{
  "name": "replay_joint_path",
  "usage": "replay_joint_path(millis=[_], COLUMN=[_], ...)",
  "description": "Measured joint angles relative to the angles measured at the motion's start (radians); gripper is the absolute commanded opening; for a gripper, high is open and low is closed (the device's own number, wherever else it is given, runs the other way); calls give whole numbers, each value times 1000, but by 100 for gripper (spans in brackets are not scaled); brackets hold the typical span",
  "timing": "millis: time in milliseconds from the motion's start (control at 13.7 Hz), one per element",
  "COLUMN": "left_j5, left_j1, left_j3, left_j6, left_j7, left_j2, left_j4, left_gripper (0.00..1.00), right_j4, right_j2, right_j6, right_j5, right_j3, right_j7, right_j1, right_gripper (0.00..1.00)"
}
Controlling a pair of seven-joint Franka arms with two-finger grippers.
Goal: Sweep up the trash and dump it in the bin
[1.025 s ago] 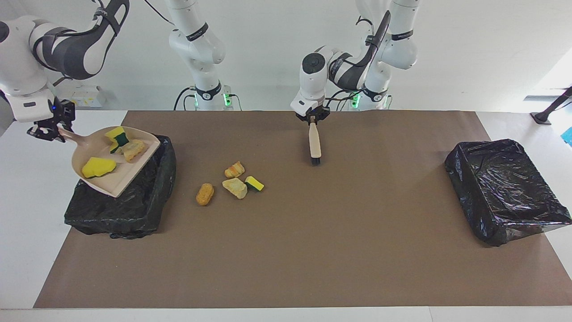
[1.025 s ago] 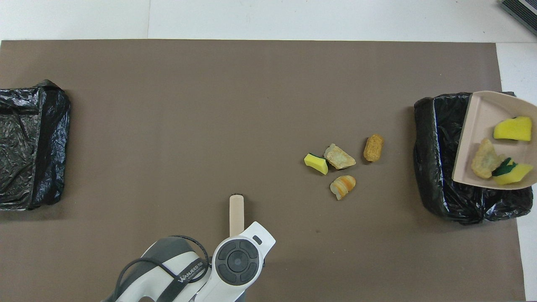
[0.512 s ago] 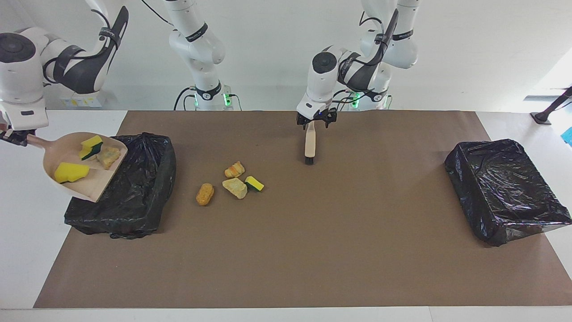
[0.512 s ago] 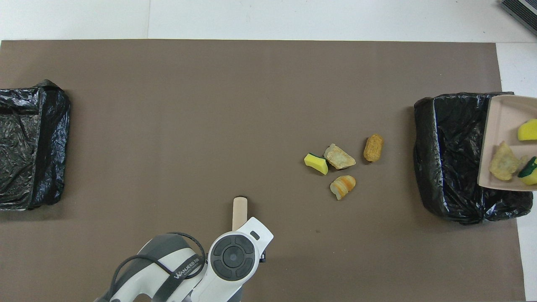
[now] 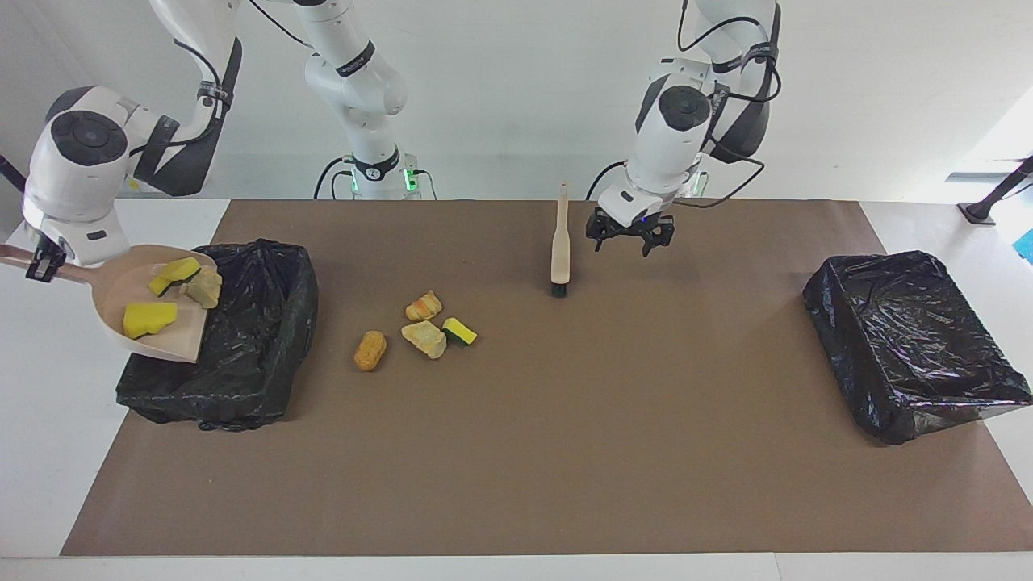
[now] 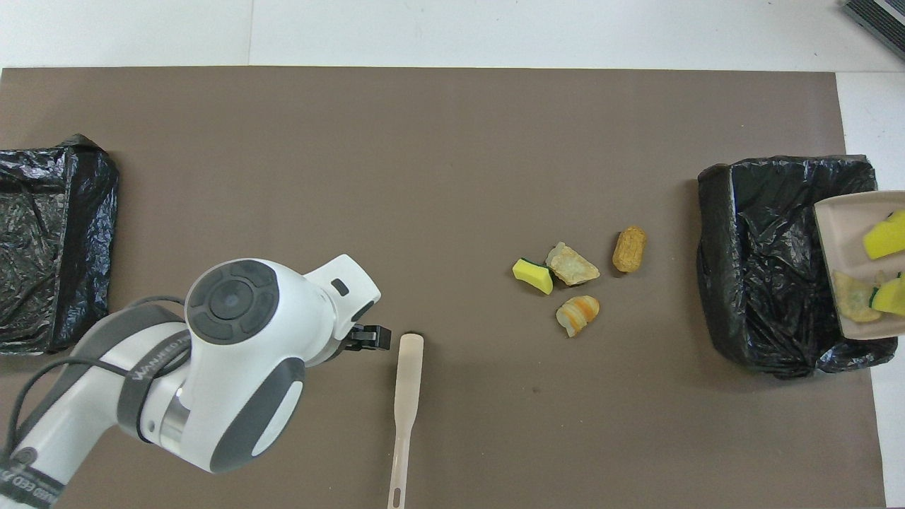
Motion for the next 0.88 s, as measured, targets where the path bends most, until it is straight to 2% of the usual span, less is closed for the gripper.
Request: replay_joint_path(millis=[439, 879], left_j5=[2, 42], left_j1=[245, 395], left_j3=[1, 6], left_j6=[-31, -254], left_j7=[303, 344], left_j2=[7, 5], left_j4=[114, 295], left_gripper=[100, 100], right_j4=[-13, -13], right_j2=[-4, -11], right_j6=[0, -64], right_j5=[-111, -225], right_j3=[5, 8], right_j7=[-17, -20], right_j1=[26, 106], right_gripper=[0, 0])
